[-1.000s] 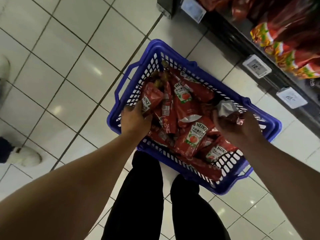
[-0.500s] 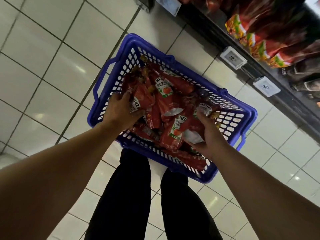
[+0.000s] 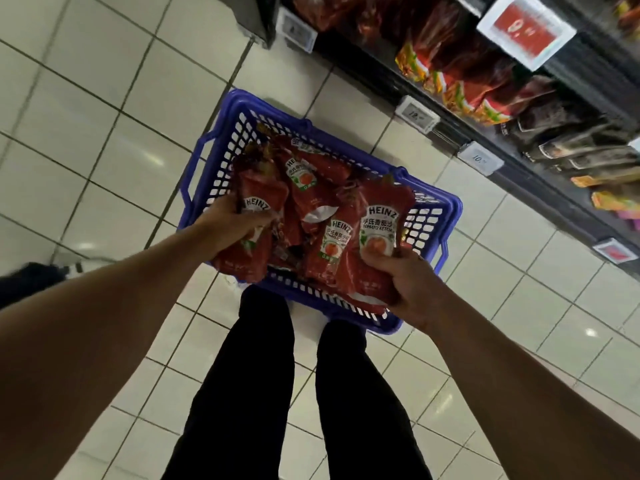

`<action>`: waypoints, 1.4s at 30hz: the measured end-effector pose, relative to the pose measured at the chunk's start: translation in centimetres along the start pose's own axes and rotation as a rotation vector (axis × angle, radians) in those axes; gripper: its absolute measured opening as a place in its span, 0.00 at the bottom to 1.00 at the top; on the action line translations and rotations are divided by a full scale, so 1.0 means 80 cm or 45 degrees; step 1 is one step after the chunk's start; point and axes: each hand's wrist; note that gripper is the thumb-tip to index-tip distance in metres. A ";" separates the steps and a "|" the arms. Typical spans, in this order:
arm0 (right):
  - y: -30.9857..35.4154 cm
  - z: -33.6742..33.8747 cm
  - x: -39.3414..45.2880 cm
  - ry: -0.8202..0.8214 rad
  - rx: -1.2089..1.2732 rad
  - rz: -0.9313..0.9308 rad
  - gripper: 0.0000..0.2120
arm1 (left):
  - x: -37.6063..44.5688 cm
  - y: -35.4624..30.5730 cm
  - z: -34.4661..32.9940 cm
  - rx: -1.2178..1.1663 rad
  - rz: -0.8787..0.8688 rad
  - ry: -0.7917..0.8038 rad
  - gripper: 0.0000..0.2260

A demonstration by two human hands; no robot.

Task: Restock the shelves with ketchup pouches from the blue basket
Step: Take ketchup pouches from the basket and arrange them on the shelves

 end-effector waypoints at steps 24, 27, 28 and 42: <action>0.311 -0.067 -0.563 0.072 -0.610 0.913 0.13 | -0.672 -0.381 0.011 -0.461 -0.757 0.292 0.19; 0.336 -0.079 -0.601 -0.003 -0.556 1.028 0.11 | -0.708 -0.407 0.013 -0.501 -0.839 0.338 0.19; 0.342 -0.084 -0.614 -0.022 -0.533 1.075 0.11 | -0.717 -0.415 0.014 -0.499 -0.871 0.346 0.17; 0.404 -0.192 -0.695 -0.323 -0.562 1.488 0.17 | -0.754 -0.525 0.115 -0.594 -1.025 0.601 0.07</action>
Point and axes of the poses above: each hand's wrist, its own x-axis towards the middle knuckle, its own z-axis out of the back of the hand, y = z × x, and after that the axes turned 15 degrees about -x, right-handed
